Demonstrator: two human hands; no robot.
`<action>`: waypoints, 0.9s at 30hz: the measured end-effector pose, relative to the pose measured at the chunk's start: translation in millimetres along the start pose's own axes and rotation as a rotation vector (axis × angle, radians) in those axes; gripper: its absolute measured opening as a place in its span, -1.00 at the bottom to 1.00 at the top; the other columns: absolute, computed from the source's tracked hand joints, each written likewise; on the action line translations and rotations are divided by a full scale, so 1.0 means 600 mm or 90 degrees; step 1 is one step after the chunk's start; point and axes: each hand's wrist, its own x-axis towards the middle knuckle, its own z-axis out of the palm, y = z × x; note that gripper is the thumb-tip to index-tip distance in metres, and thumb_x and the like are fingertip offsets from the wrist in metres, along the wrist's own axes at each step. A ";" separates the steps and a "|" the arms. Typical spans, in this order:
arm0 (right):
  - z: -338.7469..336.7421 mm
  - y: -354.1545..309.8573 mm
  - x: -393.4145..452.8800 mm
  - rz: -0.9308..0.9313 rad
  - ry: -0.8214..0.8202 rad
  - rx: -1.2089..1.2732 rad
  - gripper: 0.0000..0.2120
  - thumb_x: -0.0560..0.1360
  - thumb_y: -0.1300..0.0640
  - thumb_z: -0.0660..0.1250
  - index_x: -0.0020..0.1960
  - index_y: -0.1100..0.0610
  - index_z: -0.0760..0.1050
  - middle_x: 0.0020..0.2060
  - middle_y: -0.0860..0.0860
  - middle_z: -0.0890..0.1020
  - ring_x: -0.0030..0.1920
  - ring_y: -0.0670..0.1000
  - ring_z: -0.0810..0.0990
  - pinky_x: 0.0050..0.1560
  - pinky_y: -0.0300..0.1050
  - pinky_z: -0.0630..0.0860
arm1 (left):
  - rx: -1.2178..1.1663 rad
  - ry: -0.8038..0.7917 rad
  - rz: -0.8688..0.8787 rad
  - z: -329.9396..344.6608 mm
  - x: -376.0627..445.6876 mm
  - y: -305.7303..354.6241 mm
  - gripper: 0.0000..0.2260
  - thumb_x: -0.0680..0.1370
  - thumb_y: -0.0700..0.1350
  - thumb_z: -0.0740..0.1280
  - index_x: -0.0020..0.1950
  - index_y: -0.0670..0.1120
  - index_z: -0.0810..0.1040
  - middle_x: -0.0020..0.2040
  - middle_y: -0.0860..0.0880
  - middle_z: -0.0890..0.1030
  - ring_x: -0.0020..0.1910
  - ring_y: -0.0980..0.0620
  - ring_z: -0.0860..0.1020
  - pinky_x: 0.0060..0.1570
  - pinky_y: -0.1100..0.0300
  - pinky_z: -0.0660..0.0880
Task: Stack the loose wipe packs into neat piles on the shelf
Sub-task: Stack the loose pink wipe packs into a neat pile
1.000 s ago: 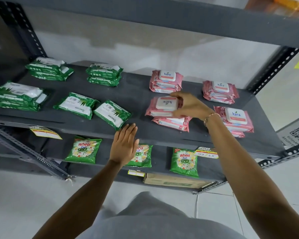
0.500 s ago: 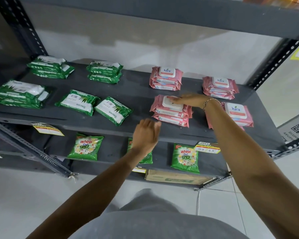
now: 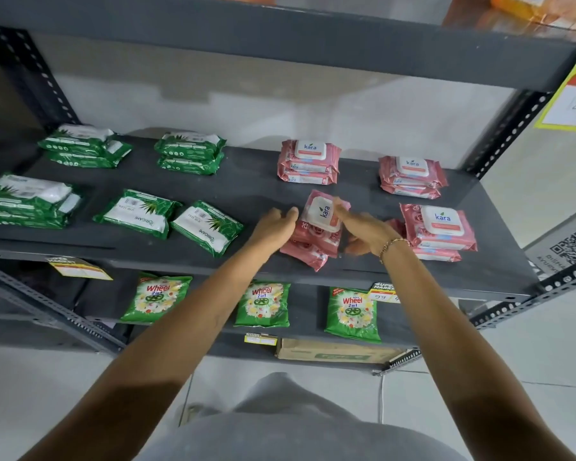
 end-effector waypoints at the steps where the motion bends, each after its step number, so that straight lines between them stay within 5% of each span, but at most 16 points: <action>1: -0.010 -0.006 0.004 -0.029 0.079 -0.038 -0.13 0.43 -0.41 0.08 0.45 0.26 0.20 0.43 0.23 0.31 0.35 0.22 0.41 0.31 0.13 0.41 | 0.024 0.039 -0.003 0.002 -0.012 -0.006 -0.37 0.60 0.23 0.02 0.39 -0.28 0.34 0.39 -0.30 0.33 0.26 -0.24 0.45 0.17 0.01 0.36; 3: -0.031 -0.027 0.004 -0.154 0.205 -0.121 -0.18 0.49 -0.30 0.11 0.50 0.25 0.04 0.52 0.16 0.10 0.49 0.20 0.15 0.43 0.14 0.18 | 0.071 0.033 -0.036 0.007 -0.035 -0.023 -0.21 0.55 0.35 -0.11 0.39 -0.29 0.35 0.37 -0.33 0.35 0.26 -0.26 0.45 0.25 -0.05 0.37; 5: -0.044 -0.054 0.006 -0.265 0.196 -0.184 -0.42 0.55 -0.14 0.14 0.44 0.18 0.23 0.45 0.15 0.30 0.42 0.16 0.30 0.38 0.11 0.26 | 0.060 -0.015 -0.064 0.009 -0.050 -0.040 -0.13 0.50 0.42 -0.21 0.09 -0.26 0.59 0.00 -0.24 0.62 -0.03 -0.17 0.60 0.08 -0.01 0.51; 7: -0.041 -0.070 0.012 -0.261 0.104 -0.258 -0.66 0.58 -0.08 0.11 0.08 0.15 0.50 0.04 0.12 0.62 0.04 0.10 0.55 0.03 -0.04 0.49 | -0.022 -0.045 -0.089 0.014 -0.057 -0.046 -0.17 0.50 0.42 -0.18 -0.23 -0.20 0.61 -0.38 -0.10 0.60 -0.38 -0.04 0.58 -0.22 0.12 0.54; 8: -0.037 -0.072 0.015 -0.233 0.058 -0.285 -0.66 0.58 -0.08 0.10 -0.10 0.14 0.48 -0.18 0.06 0.62 -0.15 0.05 0.54 -0.20 -0.16 0.46 | -0.059 -0.057 -0.093 0.016 -0.058 -0.046 -0.19 0.49 0.43 -0.15 -0.26 -0.20 0.60 -0.43 -0.08 0.59 -0.44 -0.01 0.57 -0.29 0.16 0.54; 11: -0.025 -0.062 0.019 -0.184 0.006 -0.296 -0.61 0.58 -0.12 0.08 -0.20 0.13 0.45 -0.31 0.02 0.56 -0.35 -0.04 0.45 -0.39 -0.27 0.31 | -0.123 -0.072 -0.102 0.026 -0.041 -0.044 -0.20 0.47 0.45 -0.10 -0.15 -0.22 0.59 -0.26 -0.13 0.67 -0.40 -0.02 0.61 -0.22 0.12 0.61; 15: -0.026 -0.050 0.023 -0.113 -0.049 -0.225 -0.61 0.54 -0.19 0.12 -0.07 0.04 0.61 -0.12 -0.05 0.68 -0.06 -0.05 0.61 0.02 -0.20 0.46 | -0.178 -0.046 -0.109 0.015 -0.011 -0.034 -0.18 0.42 0.49 -0.05 0.09 -0.18 0.58 -0.07 -0.18 0.68 -0.20 -0.03 0.68 -0.11 0.09 0.64; 20: -0.019 -0.034 0.025 -0.083 -0.041 -0.099 -0.64 0.58 -0.09 0.06 -0.08 0.04 0.58 -0.08 0.01 0.69 -0.01 -0.02 0.60 0.16 -0.11 0.45 | -0.196 -0.131 -0.047 -0.007 0.009 -0.031 -0.36 0.46 0.36 0.23 0.16 -0.18 0.57 -0.03 -0.11 0.68 -0.10 0.00 0.66 -0.03 0.11 0.62; 24: 0.000 -0.022 0.031 -0.072 0.017 -0.001 -0.55 0.59 -0.11 0.01 -0.07 0.13 0.58 -0.06 0.11 0.69 -0.08 0.06 0.63 0.00 -0.07 0.52 | -0.162 -0.140 -0.062 -0.025 0.027 -0.014 -0.46 0.42 0.33 0.31 0.04 -0.13 0.58 -0.07 -0.10 0.68 -0.09 -0.04 0.67 -0.08 0.14 0.61; 27: 0.004 -0.018 0.028 -0.049 0.010 0.071 -0.58 0.60 -0.10 0.00 -0.01 0.10 0.57 -0.12 0.07 0.66 -0.14 0.01 0.60 -0.15 -0.16 0.50 | -0.239 -0.187 -0.073 -0.033 0.034 -0.009 -0.54 0.47 0.20 0.37 0.13 -0.15 0.60 -0.02 -0.15 0.69 -0.05 -0.08 0.67 0.01 0.03 0.61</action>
